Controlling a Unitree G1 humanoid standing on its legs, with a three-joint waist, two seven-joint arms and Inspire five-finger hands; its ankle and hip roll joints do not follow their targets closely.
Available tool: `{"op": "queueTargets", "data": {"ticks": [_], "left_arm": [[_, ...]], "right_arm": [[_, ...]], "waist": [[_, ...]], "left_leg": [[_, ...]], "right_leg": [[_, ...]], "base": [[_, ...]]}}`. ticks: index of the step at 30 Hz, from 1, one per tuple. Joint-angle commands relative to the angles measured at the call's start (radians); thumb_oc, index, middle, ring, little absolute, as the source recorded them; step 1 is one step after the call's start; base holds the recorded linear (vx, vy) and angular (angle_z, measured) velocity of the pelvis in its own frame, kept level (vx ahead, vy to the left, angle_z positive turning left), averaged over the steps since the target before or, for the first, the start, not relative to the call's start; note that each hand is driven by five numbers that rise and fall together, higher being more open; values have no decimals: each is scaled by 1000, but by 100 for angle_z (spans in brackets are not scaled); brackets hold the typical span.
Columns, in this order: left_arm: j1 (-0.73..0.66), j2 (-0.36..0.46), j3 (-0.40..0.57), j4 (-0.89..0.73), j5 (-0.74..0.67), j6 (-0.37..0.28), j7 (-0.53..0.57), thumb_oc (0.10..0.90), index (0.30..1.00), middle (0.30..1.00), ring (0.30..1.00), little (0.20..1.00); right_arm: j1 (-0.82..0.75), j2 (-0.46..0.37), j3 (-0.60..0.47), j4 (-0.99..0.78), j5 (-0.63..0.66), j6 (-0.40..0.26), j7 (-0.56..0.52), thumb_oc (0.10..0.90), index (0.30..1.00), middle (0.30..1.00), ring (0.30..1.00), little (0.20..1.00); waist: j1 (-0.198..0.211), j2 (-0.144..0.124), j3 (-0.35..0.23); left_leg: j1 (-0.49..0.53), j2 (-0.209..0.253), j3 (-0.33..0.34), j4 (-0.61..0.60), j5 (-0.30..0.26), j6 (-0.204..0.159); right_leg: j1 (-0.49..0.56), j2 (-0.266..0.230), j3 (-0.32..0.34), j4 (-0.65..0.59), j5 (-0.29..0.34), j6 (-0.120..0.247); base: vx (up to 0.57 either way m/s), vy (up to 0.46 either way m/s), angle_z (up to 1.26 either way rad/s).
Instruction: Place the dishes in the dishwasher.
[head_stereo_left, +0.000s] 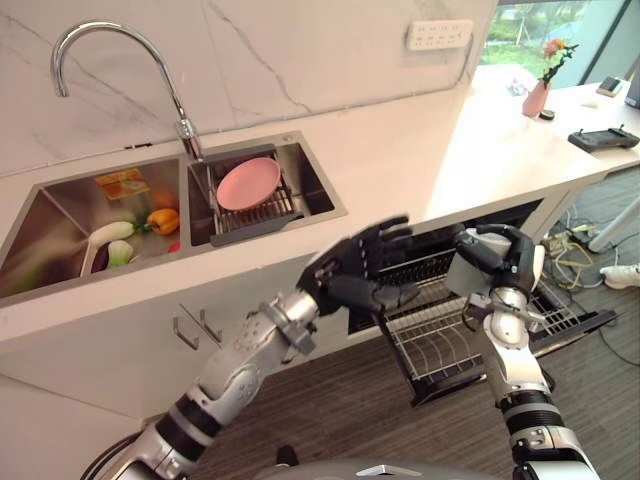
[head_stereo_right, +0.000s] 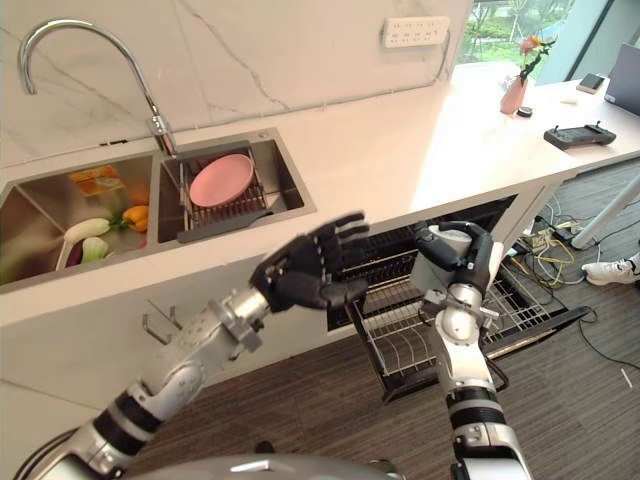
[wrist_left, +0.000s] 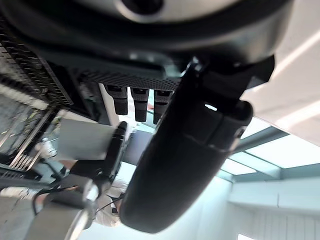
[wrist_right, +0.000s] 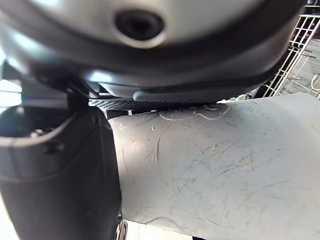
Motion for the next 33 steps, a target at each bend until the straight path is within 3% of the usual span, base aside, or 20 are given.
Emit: {"op": "queueTargets", "data": {"ticks": [1, 6, 7, 10, 12, 13, 15, 16, 19, 21, 27, 31, 32, 33], "left_arm": [[34, -9, 4, 28, -196, -4, -50, 800, 900, 900, 900, 900], [124, 20, -2, 144, -172, 25, -71, 800, 900, 900, 900, 900], [161, 19, 19, 241, -108, 24, -73, 800, 900, 900, 900, 900], [193, 10, 36, 330, -45, 23, -84, 800, 900, 900, 900, 900], [214, -17, 59, 481, 63, 9, -81, 800, 900, 900, 900, 900], [226, -54, 101, 646, 219, -24, -66, 800, 900, 900, 900, 900], [216, -114, 197, 889, 364, -74, -15, 800, 900, 900, 900, 900], [211, -119, 198, 897, 367, -79, -15, 800, 900, 900, 900, 900], [169, -149, 294, 1127, 495, -130, 49, 800, 900, 900, 900, 900], [154, -142, 307, 1201, 561, -146, 60, 800, 900, 900, 900, 900], [143, -114, 352, 1247, 584, -162, 76, 800, 900, 900, 900, 900], [128, -92, 359, 1215, 555, -173, 71, 800, 900, 900, 900, 900], [128, -88, 358, 1206, 546, -176, 70, 800, 900, 900, 900, 900], [126, -84, 357, 1193, 542, -177, 70, 800, 900, 900, 900, 900]], "right_arm": [[-72, -90, -39, -30, -2, -57, 41, 400, 300, 300, 300, 300], [-50, -97, 8, 68, -17, -41, 89, 400, 300, 300, 300, 300], [-33, -103, 41, 118, -39, -30, 122, 400, 300, 300, 300, 300], [-38, -110, 71, 182, -16, -25, 160, 400, 300, 300, 300, 300], [-75, -103, 102, 279, 97, -25, 203, 400, 300, 300, 300, 300], [-127, -110, 143, 372, 162, -1, 260, 400, 300, 300, 300, 300], [-195, -152, 177, 481, 134, 27, 295, 400, 300, 300, 300, 300], [-201, -153, 180, 486, 134, 25, 297, 400, 300, 300, 300, 300], [-263, -215, 208, 616, 18, 46, 305, 400, 300, 300, 300, 300], [-294, -239, 222, 658, -22, 48, 309, 400, 300, 300, 300, 300], [-345, -283, 242, 722, -65, 46, 306, 400, 300, 300, 300, 300], [-412, -335, 255, 763, -68, 39, 311, 400, 300, 300, 300, 300], [-428, -341, 254, 767, -58, 39, 310, 502, 453, 453, 453, 453], [-440, -343, 247, 782, -46, 43, 310, 800, 900, 900, 900, 900]], "waist": [[20, -5, -13], [21, -3, -14], [25, -5, -13], [27, -8, -14], [36, -11, -16], [51, -13, -14], [76, -14, -11], [74, -12, -10], [108, -8, 1], [123, -4, 15], [146, 11, 57], [161, 42, 112], [163, 52, 123], [166, 61, 132]], "left_leg": [[93, 46, 33, 15, -102, -46], [93, 50, 39, 13, -98, -47], [90, 51, 39, 13, -93, -49], [83, 52, 37, 12, -88, -52], [85, 58, 21, 14, -101, -63], [76, 58, 16, 13, -96, -67], [58, 57, 8, 14, -87, -72], [57, 57, 7, 14, -87, -72], [26, 57, -12, 14, -75, -79], [5, 58, -25, 14, -67, -85], [-49, 62, -45, 15, -44, -95], [-109, 64, -56, 18, -15, -102], [-124, 64, -58, 17, -7, -104], [-136, 64, -58, 17, -1, -107]], "right_leg": [[-49, -31, -21, 71, -55, 27], [-54, -29, -12, 69, -53, 26], [-58, -28, -12, 70, -54, 25], [-62, -27, -13, 69, -52, 24], [-54, -22, -2, 65, -64, 30], [-55, -21, -9, 59, -62, 28], [-62, -21, -24, 51, -56, 28], [-62, -21, -24, 51, -56, 28], [-71, -22, -53, 43, -55, 27], [-76, -23, -69, 40, -55, 27], [-108, -26, -98, 42, -53, 28], [-173, -41, -101, 62, -50, 29], [-192, -45, -99, 66, -48, 29], [-203, -48, -99, 67, -46, 30]], "base": [[0, 0, 0], [1, 0, -1], [0, 0, 0], [0, 0, 0], [57, -30, 2], [47, -27, 2], [-6, 3, 5], [-14, 10, 26], [-16, 5, 16], [-26, -3, 22], [-48, -11, 20], [-114, 12, 10], [-109, 29, 10], [-70, 17, 8]]}}
